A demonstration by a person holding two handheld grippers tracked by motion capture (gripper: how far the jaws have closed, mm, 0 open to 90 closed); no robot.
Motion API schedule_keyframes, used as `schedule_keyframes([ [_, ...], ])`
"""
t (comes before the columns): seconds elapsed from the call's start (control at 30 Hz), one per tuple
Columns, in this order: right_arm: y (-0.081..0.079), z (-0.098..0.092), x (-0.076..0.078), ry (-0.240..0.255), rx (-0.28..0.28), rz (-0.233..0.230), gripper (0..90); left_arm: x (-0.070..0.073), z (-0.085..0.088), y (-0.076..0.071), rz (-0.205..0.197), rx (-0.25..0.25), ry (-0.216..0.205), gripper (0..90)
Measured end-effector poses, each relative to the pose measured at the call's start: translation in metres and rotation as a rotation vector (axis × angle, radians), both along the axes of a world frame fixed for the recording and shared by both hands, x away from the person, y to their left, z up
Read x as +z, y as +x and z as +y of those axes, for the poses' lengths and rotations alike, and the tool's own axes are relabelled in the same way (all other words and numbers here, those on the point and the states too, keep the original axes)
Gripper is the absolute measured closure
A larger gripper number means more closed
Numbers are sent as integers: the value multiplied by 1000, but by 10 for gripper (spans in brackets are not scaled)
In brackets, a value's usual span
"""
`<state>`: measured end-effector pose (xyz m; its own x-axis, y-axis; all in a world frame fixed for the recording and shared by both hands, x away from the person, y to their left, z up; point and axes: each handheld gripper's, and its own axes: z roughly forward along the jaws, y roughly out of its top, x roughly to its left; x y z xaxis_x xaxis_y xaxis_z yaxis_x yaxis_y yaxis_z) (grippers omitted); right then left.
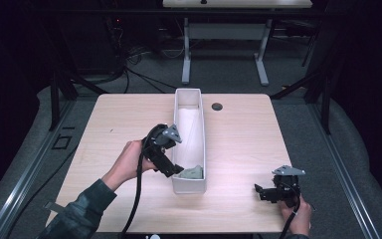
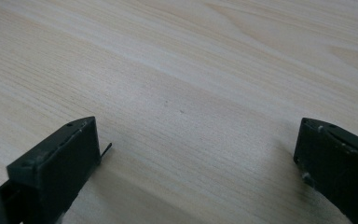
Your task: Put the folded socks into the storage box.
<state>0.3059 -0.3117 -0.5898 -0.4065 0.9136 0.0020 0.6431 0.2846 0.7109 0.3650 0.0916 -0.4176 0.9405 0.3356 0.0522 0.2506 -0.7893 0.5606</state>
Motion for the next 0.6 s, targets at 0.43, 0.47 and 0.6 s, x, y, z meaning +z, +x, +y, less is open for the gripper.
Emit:
schedule_keyframes([
  [0.43, 0, 0, 0, 0, 0, 0, 0, -3, 53, -13, -47, 97, -115, 0],
  [0.47, 0, 0, 0, -1, 0, -1, 0, -4, 57, -14, -49, 106, -117, 0],
  [0.6, 0, 0, 0, -2, 0, -1, 0, -8, 72, -19, -54, 136, -133, 0],
])
